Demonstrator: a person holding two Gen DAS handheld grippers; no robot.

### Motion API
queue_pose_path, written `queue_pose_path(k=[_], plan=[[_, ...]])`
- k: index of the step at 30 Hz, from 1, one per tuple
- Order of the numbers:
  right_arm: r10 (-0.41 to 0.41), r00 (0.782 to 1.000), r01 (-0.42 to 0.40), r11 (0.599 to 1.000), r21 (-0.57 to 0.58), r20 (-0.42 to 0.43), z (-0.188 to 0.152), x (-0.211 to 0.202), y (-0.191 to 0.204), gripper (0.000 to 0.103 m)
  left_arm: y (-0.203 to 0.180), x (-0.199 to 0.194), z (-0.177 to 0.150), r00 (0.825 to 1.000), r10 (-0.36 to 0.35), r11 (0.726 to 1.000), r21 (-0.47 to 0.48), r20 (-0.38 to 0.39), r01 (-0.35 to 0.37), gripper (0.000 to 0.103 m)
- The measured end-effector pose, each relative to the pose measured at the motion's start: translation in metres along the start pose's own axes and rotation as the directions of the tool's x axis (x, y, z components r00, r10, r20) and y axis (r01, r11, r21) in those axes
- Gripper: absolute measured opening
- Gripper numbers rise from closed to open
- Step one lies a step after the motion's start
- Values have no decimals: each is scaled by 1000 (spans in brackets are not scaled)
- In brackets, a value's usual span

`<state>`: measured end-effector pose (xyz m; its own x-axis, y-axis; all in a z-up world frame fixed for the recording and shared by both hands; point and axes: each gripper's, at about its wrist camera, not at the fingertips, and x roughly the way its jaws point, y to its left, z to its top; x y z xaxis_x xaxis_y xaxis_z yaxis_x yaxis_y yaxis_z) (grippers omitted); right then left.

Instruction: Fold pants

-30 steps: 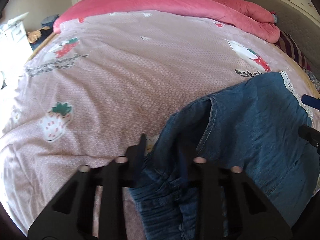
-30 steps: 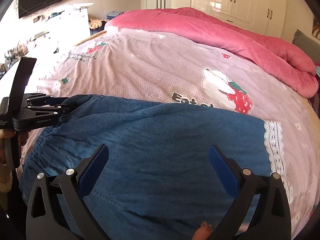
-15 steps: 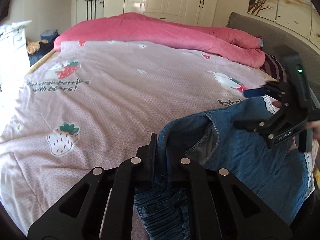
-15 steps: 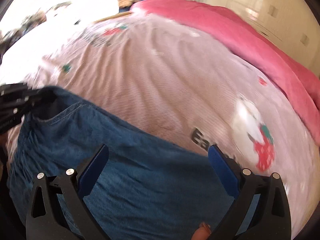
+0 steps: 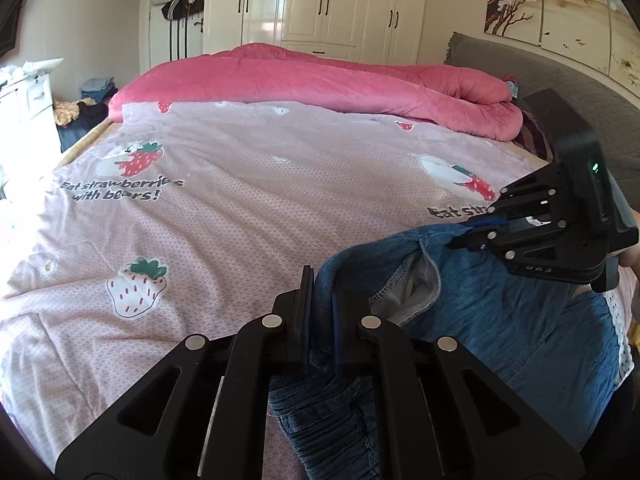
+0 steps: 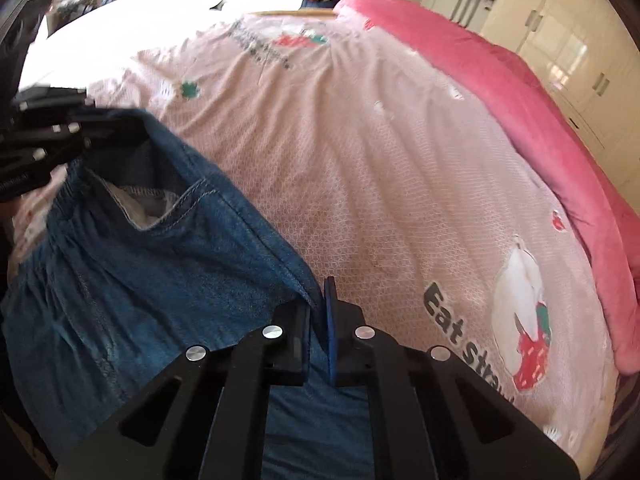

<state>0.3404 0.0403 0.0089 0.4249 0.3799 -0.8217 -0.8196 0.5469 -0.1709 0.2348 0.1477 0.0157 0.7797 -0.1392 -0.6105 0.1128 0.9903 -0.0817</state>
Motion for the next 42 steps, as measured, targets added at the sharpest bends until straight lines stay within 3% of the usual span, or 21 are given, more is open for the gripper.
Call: queue_pose_path(k=[8,16,26,34,42], plan=[[-23,996,11,992,128,88,-30,-68,17,5,-22,-33,-8,997,-37,997,77,62,32,3],[-32,986,8,989,149,161,-77,-119,68,5,-44,-88,-39,988,-71,993,105,140,57,4],[62,986,-89,981,170,157,-132,-131,133,5,-54,-133,-98,991,-91,994,64,93,85,4],[80,988,-104,977,185,130,-159,-122,164,5,-58,-139,-127,998,-64,995,75,3,63,4],[112,987,-135,969,208,116,-175,-117,186,6,-61,-148,-145,999,-23,998,64,-31,25,4]])
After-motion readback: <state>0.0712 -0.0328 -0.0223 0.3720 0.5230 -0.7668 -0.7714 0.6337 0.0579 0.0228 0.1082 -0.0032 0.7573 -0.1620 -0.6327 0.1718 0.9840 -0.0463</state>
